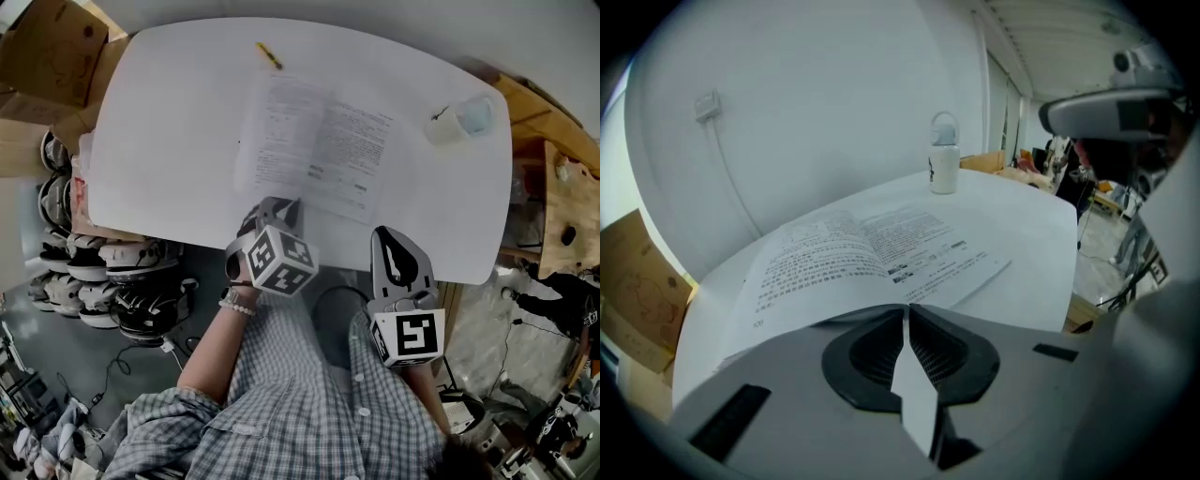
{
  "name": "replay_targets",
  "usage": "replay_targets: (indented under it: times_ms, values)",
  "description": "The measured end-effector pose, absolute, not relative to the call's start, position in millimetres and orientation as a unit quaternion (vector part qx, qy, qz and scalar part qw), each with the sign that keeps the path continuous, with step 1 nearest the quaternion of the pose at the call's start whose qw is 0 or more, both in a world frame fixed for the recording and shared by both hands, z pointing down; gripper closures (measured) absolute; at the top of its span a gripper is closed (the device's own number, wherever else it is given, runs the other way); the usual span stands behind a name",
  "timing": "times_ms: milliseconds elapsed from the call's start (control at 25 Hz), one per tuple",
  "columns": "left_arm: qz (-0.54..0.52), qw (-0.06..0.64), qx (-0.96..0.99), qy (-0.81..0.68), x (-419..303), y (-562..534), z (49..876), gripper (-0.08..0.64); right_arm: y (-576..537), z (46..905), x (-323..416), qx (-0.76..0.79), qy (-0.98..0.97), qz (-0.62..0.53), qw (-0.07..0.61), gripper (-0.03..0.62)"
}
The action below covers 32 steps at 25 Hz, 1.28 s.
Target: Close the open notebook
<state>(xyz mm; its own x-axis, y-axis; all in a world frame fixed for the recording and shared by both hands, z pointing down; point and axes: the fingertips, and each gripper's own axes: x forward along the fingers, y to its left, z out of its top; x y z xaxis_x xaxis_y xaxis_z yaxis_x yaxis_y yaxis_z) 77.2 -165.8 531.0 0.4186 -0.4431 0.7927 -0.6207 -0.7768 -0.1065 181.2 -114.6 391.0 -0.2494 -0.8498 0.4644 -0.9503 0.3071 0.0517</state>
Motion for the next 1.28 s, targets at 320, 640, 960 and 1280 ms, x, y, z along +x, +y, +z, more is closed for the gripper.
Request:
replay_targets:
  times_ms: [320, 640, 960, 1280]
  values:
    - [0.480, 0.023, 0.827, -0.292, 85, -161, 535, 0.534, -111, 394, 187, 0.581, -0.776, 0.129, 0.209, 0.569]
    - [0.506, -0.001, 0.822, -0.263, 93, -156, 545, 0.534, -108, 396, 191, 0.587, -0.771, 0.133, 0.208, 0.569]
    - [0.494, 0.020, 0.829, -0.262, 101, -155, 545, 0.535, -106, 395, 200, 0.593, -0.767, 0.134, 0.205, 0.569]
    - [0.534, -0.008, 0.816, -0.223, 102, -152, 560, 0.525, -106, 399, 206, 0.599, -0.761, 0.142, 0.206, 0.569]
